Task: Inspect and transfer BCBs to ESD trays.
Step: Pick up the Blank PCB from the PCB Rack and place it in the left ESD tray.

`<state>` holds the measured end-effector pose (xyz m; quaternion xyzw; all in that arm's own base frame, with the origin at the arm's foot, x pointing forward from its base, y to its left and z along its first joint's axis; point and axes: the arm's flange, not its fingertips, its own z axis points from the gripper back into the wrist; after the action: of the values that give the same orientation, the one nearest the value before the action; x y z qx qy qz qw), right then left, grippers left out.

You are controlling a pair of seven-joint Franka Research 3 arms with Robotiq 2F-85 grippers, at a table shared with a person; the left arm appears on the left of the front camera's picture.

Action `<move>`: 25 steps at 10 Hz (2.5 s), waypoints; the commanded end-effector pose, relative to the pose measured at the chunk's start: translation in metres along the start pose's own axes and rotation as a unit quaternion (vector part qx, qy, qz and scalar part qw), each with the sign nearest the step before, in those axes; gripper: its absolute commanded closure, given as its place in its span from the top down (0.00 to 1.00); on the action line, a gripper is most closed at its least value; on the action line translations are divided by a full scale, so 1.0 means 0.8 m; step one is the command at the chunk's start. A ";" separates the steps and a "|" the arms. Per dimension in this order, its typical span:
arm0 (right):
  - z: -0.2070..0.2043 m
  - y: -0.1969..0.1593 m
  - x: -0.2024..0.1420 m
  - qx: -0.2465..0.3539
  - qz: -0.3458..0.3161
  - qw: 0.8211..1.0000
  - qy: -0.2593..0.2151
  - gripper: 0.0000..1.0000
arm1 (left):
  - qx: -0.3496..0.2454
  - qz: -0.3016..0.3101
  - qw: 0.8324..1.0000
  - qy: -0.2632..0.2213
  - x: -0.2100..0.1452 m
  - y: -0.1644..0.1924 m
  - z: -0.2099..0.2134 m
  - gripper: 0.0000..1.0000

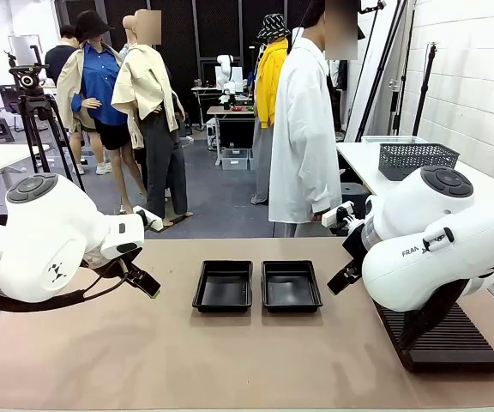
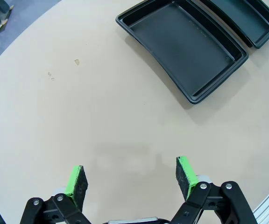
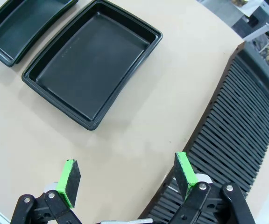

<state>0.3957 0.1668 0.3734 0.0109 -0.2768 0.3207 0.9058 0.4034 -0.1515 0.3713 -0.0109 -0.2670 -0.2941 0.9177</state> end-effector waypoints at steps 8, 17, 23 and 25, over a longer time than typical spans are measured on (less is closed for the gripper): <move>0.046 -0.042 0.029 0.032 -0.057 0.998 0.001 1.00 | -0.088 0.069 0.994 -0.019 0.019 0.046 0.051 1.00; 0.165 -0.192 -0.040 0.383 -0.187 0.901 -0.085 1.00 | -0.347 0.195 0.913 -0.088 -0.058 0.195 0.158 1.00; 0.173 -0.307 -0.225 0.530 -0.235 0.776 -0.249 1.00 | -0.431 0.339 0.799 -0.248 -0.223 0.293 0.191 1.00; 0.174 -0.313 -0.256 0.528 -0.244 0.764 -0.279 1.00 | -0.430 0.346 0.794 -0.255 -0.238 0.301 0.192 1.00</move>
<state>0.3330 -0.1764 0.4226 0.6400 -0.2784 0.1607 0.6979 0.3215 0.1856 0.4419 -0.5712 -0.3053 -0.0166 0.7618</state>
